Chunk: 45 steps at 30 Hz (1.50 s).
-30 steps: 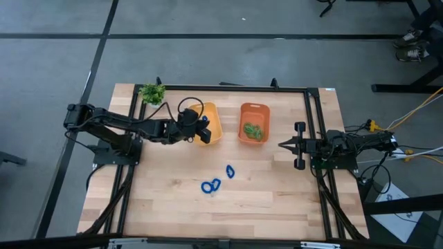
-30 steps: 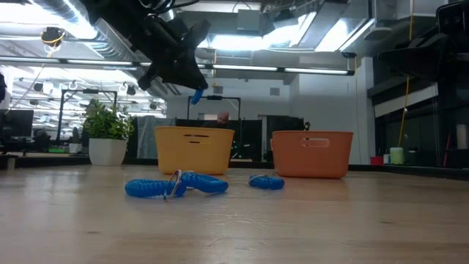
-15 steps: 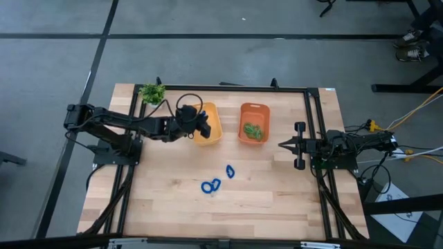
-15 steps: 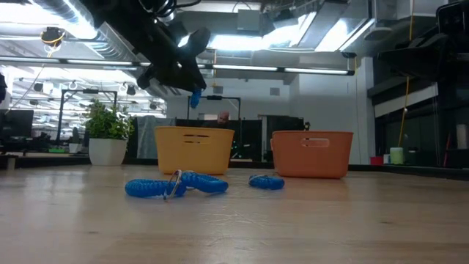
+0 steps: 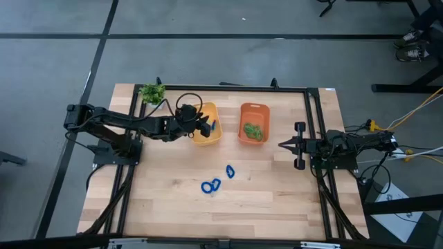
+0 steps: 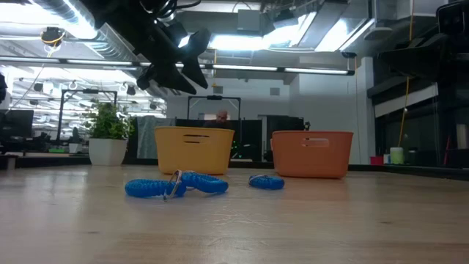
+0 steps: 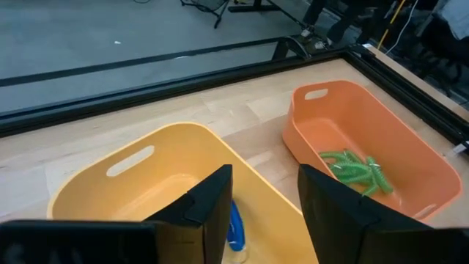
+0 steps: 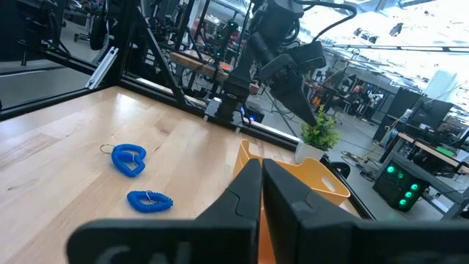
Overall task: Sort spring keychains
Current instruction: Put the blue spring keychain into the yellow bin
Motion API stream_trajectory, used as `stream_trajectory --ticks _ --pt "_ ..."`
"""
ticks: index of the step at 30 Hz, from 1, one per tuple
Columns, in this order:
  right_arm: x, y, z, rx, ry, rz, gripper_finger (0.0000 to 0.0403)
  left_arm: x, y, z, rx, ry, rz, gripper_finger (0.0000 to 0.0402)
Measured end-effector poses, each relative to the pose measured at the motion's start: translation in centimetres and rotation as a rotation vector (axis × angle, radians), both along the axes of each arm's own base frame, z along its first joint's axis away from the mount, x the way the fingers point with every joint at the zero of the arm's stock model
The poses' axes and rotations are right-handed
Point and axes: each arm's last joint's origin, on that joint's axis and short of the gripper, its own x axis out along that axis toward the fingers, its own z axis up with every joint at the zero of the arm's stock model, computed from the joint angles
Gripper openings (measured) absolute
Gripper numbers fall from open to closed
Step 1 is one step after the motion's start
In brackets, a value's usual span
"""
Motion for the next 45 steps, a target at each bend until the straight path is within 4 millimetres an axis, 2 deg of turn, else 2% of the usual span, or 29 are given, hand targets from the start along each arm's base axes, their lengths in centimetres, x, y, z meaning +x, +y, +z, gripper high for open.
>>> stream_trajectory --ticks 10,20,34,40,45 --pt "0.0 0.0 0.0 0.0 0.0 0.0 0.0016 0.2 -0.3 -0.1 -0.054 -0.002 -0.088 0.0149" --pt "0.0 0.0 0.0 0.0 0.0 0.0 0.0016 0.4 -2.2 -0.1 -0.094 -0.004 -0.214 0.0145" --pt "0.0 0.0 0.0 0.0 0.0 0.0 0.0016 1.5 -7.6 2.4 0.198 -0.126 -0.532 0.0143" --pt "0.0 0.0 0.0 0.0 0.0 0.0 0.0016 2.5 -9.8 1.3 0.233 -0.155 -0.585 0.0143" --pt "0.0 0.0 0.0 0.0 0.0 0.0 0.0016 4.5 -11.5 0.3 0.208 -0.14 -0.624 0.0143"
